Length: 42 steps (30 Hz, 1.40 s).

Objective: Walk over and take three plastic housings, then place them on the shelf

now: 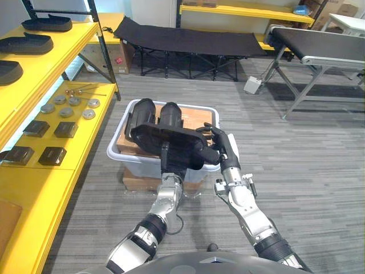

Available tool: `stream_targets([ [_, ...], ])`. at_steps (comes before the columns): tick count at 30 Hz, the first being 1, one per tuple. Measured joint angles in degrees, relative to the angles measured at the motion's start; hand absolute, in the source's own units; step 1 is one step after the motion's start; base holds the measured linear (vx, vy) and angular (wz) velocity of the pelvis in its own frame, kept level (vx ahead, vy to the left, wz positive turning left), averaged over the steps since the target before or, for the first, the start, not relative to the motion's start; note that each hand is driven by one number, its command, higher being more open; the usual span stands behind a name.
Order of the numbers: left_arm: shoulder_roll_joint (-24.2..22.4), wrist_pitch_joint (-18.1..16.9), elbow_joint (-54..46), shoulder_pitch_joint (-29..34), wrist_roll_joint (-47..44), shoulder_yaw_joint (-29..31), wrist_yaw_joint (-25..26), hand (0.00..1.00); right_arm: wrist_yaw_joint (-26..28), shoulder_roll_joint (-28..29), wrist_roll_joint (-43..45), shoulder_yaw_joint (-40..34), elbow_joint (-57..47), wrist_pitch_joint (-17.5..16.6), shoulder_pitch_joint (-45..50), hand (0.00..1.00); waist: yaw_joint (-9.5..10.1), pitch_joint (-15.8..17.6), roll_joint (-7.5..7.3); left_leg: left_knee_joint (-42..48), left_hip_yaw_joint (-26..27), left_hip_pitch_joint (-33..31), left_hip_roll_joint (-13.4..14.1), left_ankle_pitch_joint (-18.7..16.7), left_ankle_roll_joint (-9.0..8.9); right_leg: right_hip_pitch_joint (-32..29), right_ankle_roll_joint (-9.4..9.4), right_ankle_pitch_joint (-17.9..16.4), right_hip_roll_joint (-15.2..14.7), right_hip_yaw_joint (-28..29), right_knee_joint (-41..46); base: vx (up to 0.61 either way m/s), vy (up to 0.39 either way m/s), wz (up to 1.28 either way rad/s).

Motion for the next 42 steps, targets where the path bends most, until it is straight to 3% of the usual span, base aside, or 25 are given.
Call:
stream_targets([
  [4, -0.04, 2.58, -0.12, 0.35, 0.44, 2.19, -4.67, 0.0, -0.81, 1.54, 0.12, 1.63, -2.55, -2.27, 2.12, 0.0, -0.49, -0.24, -0.36, 0.0, -0.02, -0.2, -0.04, 0.01, 0.02, 0.1, 0.03, -0.05, -0.04, -0.01, 0.0, 0.0, 0.0, 0.0],
  [7, 0.22, 2.86, -1.23, 1.3, 6.58, 3.25, -6.44, 0.0, -1.82, 1.67, 0.16, 1.54, -3.29, -4.36, 3.81, 0.0, -0.82, -0.78, -1.17, 0.01, -0.25, -0.4, -0.21, 0.07, 0.1, 0.09, 0.07, -0.06, -0.19, -0.2, 0.04, 0.0, 0.0, 0.04],
  [8, 0.38, 2.75, -1.89, 1.6, 8.64, 3.25, -6.45, 0.0, -1.85, 1.44, 0.15, 1.16, -3.41, -5.04, 4.19, 1.0, -0.87, -0.84, -1.27, 0.01, -0.27, -0.41, -0.31, 0.07, 0.1, 0.09, 0.09, -0.06, -0.29, -0.21, 0.08, 0.0, 0.0, 0.0],
  [12, 1.01, 2.23, -3.96, 2.02, 18.83, 2.89, -6.0, 0.0, -1.36, 0.39, 0.07, 1.13, -4.18, -5.24, 5.68, 1.0, -0.92, -0.84, -1.26, 0.01, -0.35, -0.43, -0.32, 0.0, 0.18, 0.07, 0.16, -0.04, -0.33, -0.29, 0.15, 0.0, 0.0, 0.0],
  [15, 1.97, -0.13, -7.95, 2.94, 27.07, 1.79, -3.96, 0.0, -0.88, -0.79, 0.12, 1.2, -4.18, -4.48, 6.06, 1.0, -1.12, -0.84, -1.26, 0.01, -0.33, -0.44, -0.31, -0.25, -0.07, -0.31, 0.17, -0.05, -0.33, -0.29, 0.14, 0.0, 0.0, 0.0],
  [19, 2.84, -3.05, -12.44, 3.98, 44.69, 2.9, 6.65, 0.0, -0.34, -1.67, 1.21, 1.32, -4.14, -2.02, 6.14, 1.0, -1.09, -0.85, -1.2, 0.0, -0.28, -0.63, -0.25, -0.25, -0.1, -0.64, -0.19, -0.26, -0.3, -0.19, 0.15, 0.0, 0.0, 0.0],
  [22, 2.91, -3.27, -16.32, 6.96, 71.39, 7.86, 22.84, 0.0, -0.33, -1.1, 3.85, 1.67, -4.32, -2.31, 6.14, 1.0, -1.32, -1.06, -0.73, 0.03, -0.21, -0.68, -0.64, -0.19, -0.06, -0.79, -0.3, -0.31, 0.04, -0.21, 0.21, 0.0, 0.0, 0.0],
  [23, 3.18, -2.91, -18.88, 8.9, 84.57, 9.85, 30.49, 0.0, -0.27, -1.03, 6.52, 1.65, -4.43, -2.98, 6.13, 1.0, -1.28, -1.18, -0.42, 0.04, -0.24, -0.74, -0.66, -0.17, -0.02, -0.82, -0.27, -0.3, 0.05, -0.28, 0.19, 0.0, 0.0, 0.0],
  [27, 5.27, 0.49, -32.24, 15.17, 107.74, 17.7, 44.45, 0.0, -0.48, -1.05, 7.61, 0.25, -8.47, -5.64, 8.31, 1.0, -0.67, -2.1, 1.24, 0.2, -0.95, -1.11, -0.87, -0.14, 0.02, -0.66, -0.12, -0.51, -0.04, -1.26, 0.2, 0.01, 0.0, 0.09],
  [31, 7.2, 2.05, -38.35, 16.92, 117.25, 21.4, 50.69, 0.0, 1.23, -1.01, 9.83, -1.77, -11.0, -11.39, 9.35, 1.0, 0.49, -2.75, 2.32, 0.2, -1.82, -1.25, -1.08, -0.14, 0.02, -0.16, -0.05, -0.78, -0.14, -2.19, 0.2, 0.02, 0.002, 0.12],
  [35, 7.73, 4.13, -39.14, 19.68, 121.1, 21.5, 52.52, 0.0, 3.3, -1.18, 9.78, -3.14, -13.93, -15.58, 9.96, 1.0, 0.26, -3.08, 2.8, 0.04, -2.13, -1.28, -1.08, -0.38, -0.11, 0.07, -0.47, -1.32, -0.15, -2.7, 0.15, -0.01, 0.004, 0.06],
  [40, 7.5, 4.66, -38.79, 21.94, 120.0, 21.13, 51.01, 0.0, 3.41, -1.47, 9.74, -4.6, -16.02, -16.06, 10.69, 1.0, -0.01, -3.29, 2.93, 0.04, -2.02, -1.81, -1.04, -0.56, -0.43, -0.45, -0.39, -1.54, -0.18, -2.92, 0.15, 0.0, 0.0, 0.0],
  [42, 7.55, 3.25, -38.78, 22.03, 116.4, 21.31, 48.19, 0.0, 3.25, -1.51, 9.74, -5.13, -16.03, -14.39, 11.42, 1.0, 0.17, -3.35, 3.09, 0.04, -1.98, -2.0, -1.06, -0.54, -0.41, -0.67, -0.4, -1.53, -0.22, -2.92, 0.17, 0.0, 0.0, 0.0],
])
